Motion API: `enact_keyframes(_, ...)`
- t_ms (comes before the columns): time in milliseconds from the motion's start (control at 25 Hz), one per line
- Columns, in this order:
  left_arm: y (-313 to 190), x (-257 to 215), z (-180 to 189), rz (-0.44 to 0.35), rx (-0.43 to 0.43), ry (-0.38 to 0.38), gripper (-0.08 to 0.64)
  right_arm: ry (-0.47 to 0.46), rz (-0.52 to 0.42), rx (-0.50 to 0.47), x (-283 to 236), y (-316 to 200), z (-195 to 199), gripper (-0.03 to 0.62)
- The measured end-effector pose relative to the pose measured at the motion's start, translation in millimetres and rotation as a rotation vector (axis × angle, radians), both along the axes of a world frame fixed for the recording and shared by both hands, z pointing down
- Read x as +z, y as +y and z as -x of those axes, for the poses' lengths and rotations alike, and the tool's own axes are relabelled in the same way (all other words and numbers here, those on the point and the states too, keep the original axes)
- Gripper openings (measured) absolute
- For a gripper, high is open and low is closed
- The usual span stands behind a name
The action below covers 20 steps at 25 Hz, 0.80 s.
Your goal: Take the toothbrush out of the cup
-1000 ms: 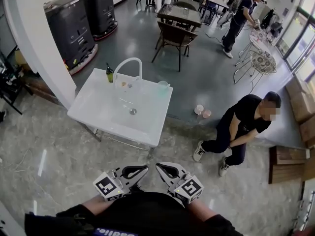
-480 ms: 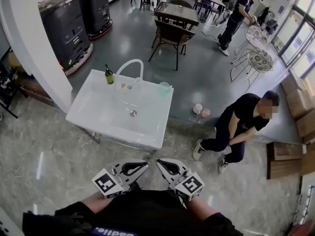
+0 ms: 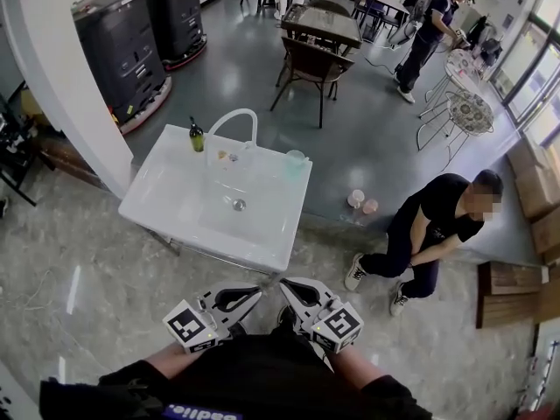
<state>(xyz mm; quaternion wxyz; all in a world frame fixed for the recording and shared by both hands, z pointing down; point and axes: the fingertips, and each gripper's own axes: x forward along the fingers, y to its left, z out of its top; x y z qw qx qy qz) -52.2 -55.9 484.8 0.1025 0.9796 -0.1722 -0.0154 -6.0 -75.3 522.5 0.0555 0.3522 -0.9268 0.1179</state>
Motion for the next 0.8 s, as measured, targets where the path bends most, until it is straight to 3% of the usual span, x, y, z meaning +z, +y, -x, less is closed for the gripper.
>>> enact_keyframes(800,-42.6,-1.6,-23.4,-0.009,-0.15,-0.044,0.009,0.028,0.028,-0.106,11.1,-96.7,-44.9,0.012)
